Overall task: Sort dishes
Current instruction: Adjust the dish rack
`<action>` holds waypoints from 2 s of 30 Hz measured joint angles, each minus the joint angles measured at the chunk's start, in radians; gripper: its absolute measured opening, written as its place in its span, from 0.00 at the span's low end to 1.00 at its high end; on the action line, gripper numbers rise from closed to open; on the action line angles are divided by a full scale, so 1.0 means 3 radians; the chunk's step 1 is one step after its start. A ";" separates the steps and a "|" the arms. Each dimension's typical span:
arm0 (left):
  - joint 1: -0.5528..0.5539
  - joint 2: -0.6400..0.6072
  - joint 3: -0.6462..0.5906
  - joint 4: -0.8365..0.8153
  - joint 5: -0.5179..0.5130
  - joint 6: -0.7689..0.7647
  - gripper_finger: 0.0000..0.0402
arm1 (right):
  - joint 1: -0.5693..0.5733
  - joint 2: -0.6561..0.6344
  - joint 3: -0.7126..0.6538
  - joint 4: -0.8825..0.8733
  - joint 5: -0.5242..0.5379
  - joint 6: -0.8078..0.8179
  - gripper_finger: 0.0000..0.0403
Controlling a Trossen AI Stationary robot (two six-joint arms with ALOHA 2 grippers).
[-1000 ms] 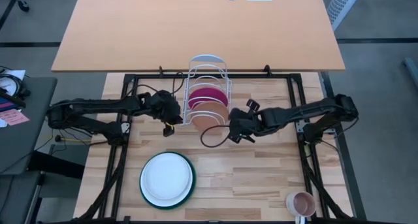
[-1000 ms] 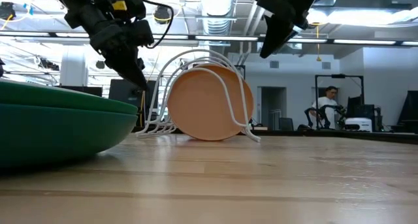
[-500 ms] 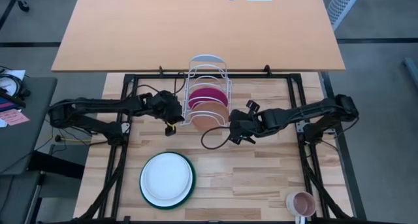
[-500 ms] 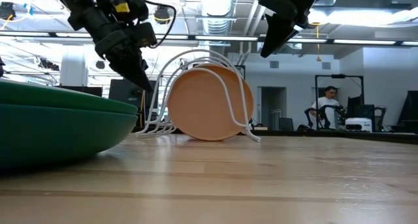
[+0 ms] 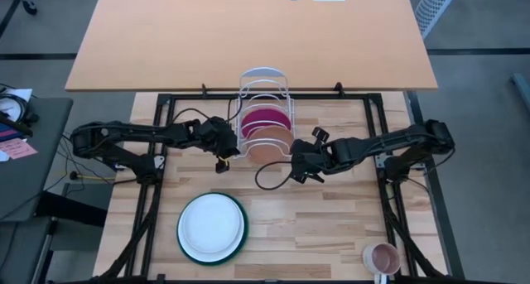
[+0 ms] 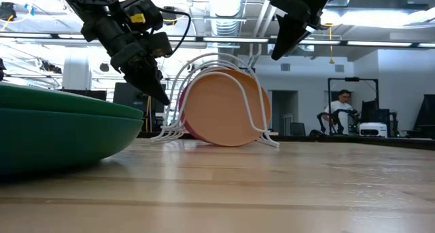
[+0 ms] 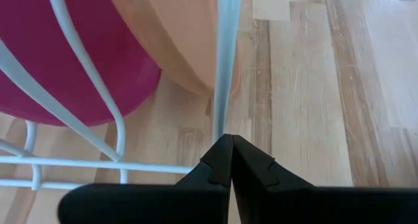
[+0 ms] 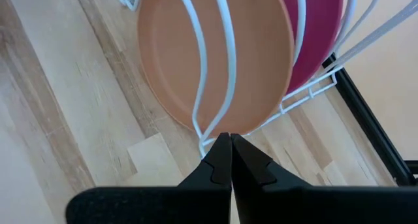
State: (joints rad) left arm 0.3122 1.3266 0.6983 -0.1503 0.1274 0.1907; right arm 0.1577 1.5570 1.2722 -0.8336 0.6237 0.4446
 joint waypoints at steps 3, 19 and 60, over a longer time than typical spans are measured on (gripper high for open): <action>0.0000 0.0000 0.0000 0.0004 -0.0002 -0.0004 0.01 | 0.0000 0.0000 -0.0001 -0.0002 0.0001 0.0000 0.01; 0.0011 -0.0021 0.0000 -0.0369 -0.0167 0.0016 0.06 | -0.0272 0.0006 -0.0270 0.0237 0.0001 0.0096 0.01; 0.0018 -0.1312 0.0000 -0.1056 -0.0627 -0.0055 0.11 | -0.0720 -0.0067 -0.0865 0.1491 -0.0250 -0.0387 0.01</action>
State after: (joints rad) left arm 0.3176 0.9329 0.6983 -0.4672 -0.0606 0.1742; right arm -0.0581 1.5368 1.0128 -0.3864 0.5488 0.3284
